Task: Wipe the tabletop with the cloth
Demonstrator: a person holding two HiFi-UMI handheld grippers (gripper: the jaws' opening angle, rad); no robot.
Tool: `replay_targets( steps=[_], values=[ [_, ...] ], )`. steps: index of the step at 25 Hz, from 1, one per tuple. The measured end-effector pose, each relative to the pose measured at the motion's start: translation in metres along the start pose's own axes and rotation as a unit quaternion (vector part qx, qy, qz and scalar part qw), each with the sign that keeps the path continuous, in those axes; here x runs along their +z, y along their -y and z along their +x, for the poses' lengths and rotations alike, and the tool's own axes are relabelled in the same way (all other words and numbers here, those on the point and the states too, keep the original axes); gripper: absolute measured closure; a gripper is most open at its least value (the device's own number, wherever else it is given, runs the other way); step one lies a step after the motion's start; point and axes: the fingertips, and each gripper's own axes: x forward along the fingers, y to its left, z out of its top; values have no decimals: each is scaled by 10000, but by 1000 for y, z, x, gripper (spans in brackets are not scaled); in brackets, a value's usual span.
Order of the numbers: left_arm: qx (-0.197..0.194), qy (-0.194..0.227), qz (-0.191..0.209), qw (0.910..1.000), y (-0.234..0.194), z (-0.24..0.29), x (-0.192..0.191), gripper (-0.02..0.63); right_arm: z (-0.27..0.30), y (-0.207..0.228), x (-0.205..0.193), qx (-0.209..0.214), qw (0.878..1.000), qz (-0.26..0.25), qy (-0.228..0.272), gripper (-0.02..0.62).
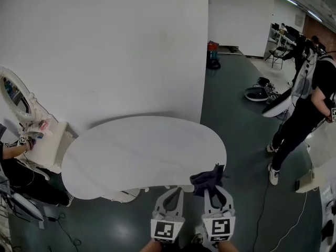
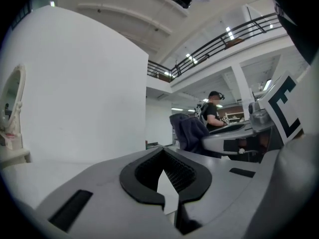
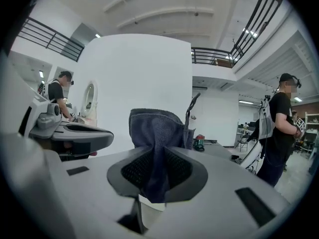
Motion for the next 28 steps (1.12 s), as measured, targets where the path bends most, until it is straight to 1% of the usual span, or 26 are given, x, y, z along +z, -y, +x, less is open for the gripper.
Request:
replay_targets(
  steps=[2, 4, 7, 10, 12, 16, 21, 26, 28],
  values=[
    [-74, -76, -29, 9999, -22, 5, -3, 603, 19, -9, 5, -75, 9999, 50, -84, 534],
    [-67, -104, -69, 9999, -46, 11, -6, 603, 37, -21, 10, -107, 9998, 82, -162, 534],
    [-164, -252, -201, 9993, -76, 14, -15, 603, 58, -41, 14, -157, 9994, 136, -272, 534],
    [-323, -205, -390, 9985, -98, 17, -18, 603, 73, -53, 13, -293, 9985, 205, -403, 534],
    [-400, -216, -420, 9981, -109, 20, -21, 603, 82, -57, 11, -388, 9978, 218, -488, 534],
    [-609, -376, -440, 9965, -116, 32, -33, 603, 94, -53, 7, -542, 9962, 203, -654, 534],
    [-833, -385, -476, 9946, -115, 52, -37, 603, 108, -39, 3, -710, 9939, 122, -835, 534],
    [-939, -392, -551, 9933, -114, 87, -42, 603, 133, -16, -7, -741, 9926, 103, -961, 534],
    [-952, -466, -553, 9928, -116, 105, -46, 603, 149, -5, -10, -705, 9924, 121, -1005, 534]
  ],
)
